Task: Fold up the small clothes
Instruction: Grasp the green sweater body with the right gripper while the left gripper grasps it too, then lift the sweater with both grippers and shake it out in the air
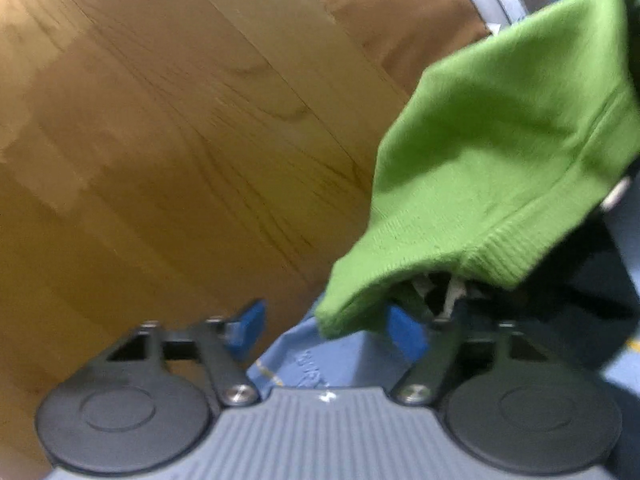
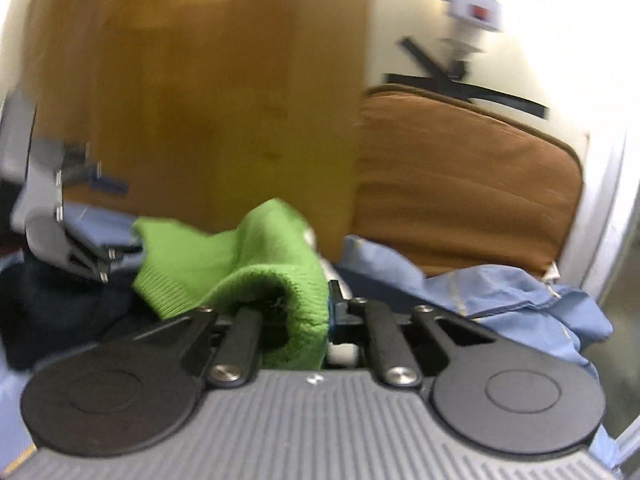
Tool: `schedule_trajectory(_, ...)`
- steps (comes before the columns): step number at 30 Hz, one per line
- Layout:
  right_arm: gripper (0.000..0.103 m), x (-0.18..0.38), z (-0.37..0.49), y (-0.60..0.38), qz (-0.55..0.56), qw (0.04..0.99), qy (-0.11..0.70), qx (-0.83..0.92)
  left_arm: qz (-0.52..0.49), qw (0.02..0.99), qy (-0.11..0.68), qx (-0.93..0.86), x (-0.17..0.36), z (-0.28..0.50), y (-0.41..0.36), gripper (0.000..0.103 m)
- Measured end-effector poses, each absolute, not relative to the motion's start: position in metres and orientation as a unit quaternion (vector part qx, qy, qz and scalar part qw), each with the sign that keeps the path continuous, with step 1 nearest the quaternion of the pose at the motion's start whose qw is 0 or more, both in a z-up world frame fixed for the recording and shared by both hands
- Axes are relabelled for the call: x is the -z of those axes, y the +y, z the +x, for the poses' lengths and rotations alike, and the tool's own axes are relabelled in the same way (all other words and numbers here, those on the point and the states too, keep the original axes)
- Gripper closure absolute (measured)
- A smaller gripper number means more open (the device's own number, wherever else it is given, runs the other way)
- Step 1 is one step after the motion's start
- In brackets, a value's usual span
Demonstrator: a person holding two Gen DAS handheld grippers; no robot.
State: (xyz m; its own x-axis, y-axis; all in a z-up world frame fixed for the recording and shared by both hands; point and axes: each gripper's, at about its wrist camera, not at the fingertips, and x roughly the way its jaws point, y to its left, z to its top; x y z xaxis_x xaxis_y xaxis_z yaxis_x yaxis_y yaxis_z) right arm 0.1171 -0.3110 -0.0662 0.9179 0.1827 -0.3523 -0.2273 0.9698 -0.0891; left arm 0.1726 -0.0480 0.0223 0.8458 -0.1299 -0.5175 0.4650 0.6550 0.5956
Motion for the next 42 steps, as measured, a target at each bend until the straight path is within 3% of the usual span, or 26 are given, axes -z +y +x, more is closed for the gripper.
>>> schedule_trajectory(1, 0.09, 0.065, 0.119, -0.317, -0.053, 0.979, 0.171, -0.101, 0.372, 0.884, 0.228, 0.167, -0.022, 0.179, -0.051, 0.076)
schedule_trajectory(2, 0.09, 0.063, 0.12, -0.32, -0.048, 0.98, 0.168, -0.096, 0.36, 0.888, 0.235, 0.164, -0.022, 0.186, -0.054, 0.088)
schedule_trajectory(8, 0.091, 0.04, 0.101, -0.33, -0.053, 0.992, 0.094, -0.058, 0.277, 0.936, 0.181, 0.122, -0.063, 0.166, -0.054, 0.09)
schedule_trajectory(15, 0.091, -0.043, 0.046, -0.346, -0.044, 0.998, -0.024, -0.042, 0.131, 0.981, 0.067, 0.124, -0.19, 0.053, -0.005, 0.09)
schedule_trajectory(23, 0.091, -0.147, -0.063, -0.343, -0.063, 0.984, -0.146, -0.079, 0.075, 0.986, -0.122, 0.087, -0.317, -0.112, 0.028, 0.09)
schedule_trajectory(30, 0.091, -0.216, -0.136, -0.344, -0.05, 0.973, -0.184, -0.13, 0.086, 0.969, -0.225, 0.045, -0.379, -0.213, 0.027, 0.089)
schedule_trajectory(35, 0.091, -0.219, -0.122, -0.345, -0.052, 0.975, -0.145, -0.161, 0.11, 0.974, -0.196, 0.03, -0.379, -0.185, 0.024, 0.088)
schedule_trajectory(42, 0.091, -0.136, 0.01, -0.331, -0.023, 0.984, 0.002, -0.174, 0.142, 0.99, -0.01, 0.001, -0.281, 0.002, 0.008, 0.088)
